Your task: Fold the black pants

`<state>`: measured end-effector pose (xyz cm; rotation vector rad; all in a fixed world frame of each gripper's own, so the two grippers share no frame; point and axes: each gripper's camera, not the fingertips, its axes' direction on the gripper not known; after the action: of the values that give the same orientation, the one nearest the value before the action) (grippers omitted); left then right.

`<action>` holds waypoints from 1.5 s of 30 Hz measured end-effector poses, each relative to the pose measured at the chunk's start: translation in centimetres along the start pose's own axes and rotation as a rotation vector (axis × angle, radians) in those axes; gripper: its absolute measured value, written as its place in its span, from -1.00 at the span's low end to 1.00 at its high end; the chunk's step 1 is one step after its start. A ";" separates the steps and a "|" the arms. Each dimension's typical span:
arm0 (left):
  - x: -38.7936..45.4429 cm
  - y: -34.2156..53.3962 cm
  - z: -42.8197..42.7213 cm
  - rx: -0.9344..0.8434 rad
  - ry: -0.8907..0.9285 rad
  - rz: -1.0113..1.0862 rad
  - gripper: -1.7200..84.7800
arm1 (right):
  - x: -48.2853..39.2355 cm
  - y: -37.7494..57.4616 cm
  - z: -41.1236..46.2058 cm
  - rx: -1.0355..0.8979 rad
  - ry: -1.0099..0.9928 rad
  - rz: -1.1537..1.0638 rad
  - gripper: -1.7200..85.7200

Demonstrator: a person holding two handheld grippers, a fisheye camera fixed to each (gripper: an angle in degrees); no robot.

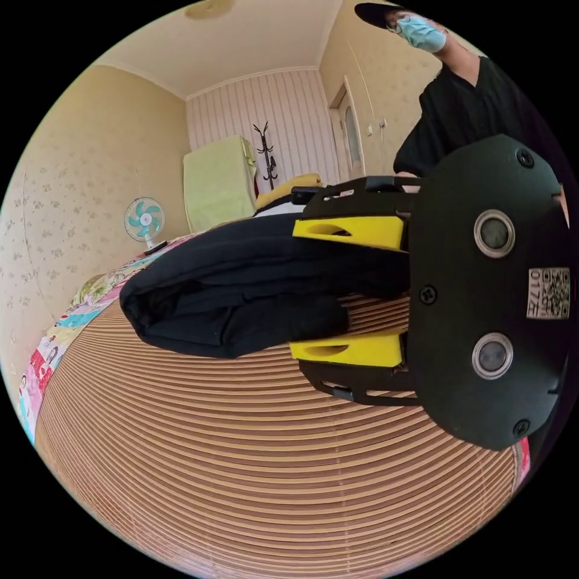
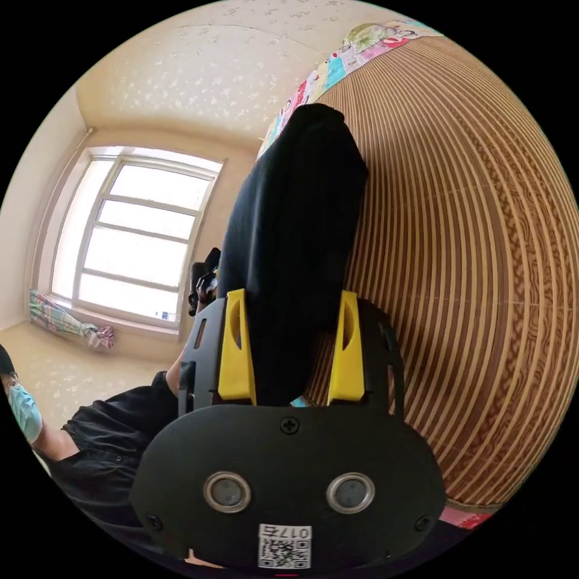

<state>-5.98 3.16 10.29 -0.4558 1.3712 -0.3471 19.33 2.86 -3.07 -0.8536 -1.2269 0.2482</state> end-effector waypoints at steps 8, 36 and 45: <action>5.1 8.9 -2.7 -0.011 0.124 0.070 -0.73 | 0.3 9.7 -2.6 0.143 -0.426 0.044 -0.64; 19.8 5.8 21.1 -0.396 0.182 0.260 -0.78 | 1.6 18.5 -26.4 0.676 0.688 0.195 -0.78; 10.5 9.9 -4.6 0.137 -0.300 0.129 -0.86 | -6.4 18.7 -4.9 0.905 0.768 -0.382 -0.94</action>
<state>-8.93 6.07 -4.25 -0.2906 1.0711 -0.2527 26.45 9.58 -20.92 0.1060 -0.4279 0.1175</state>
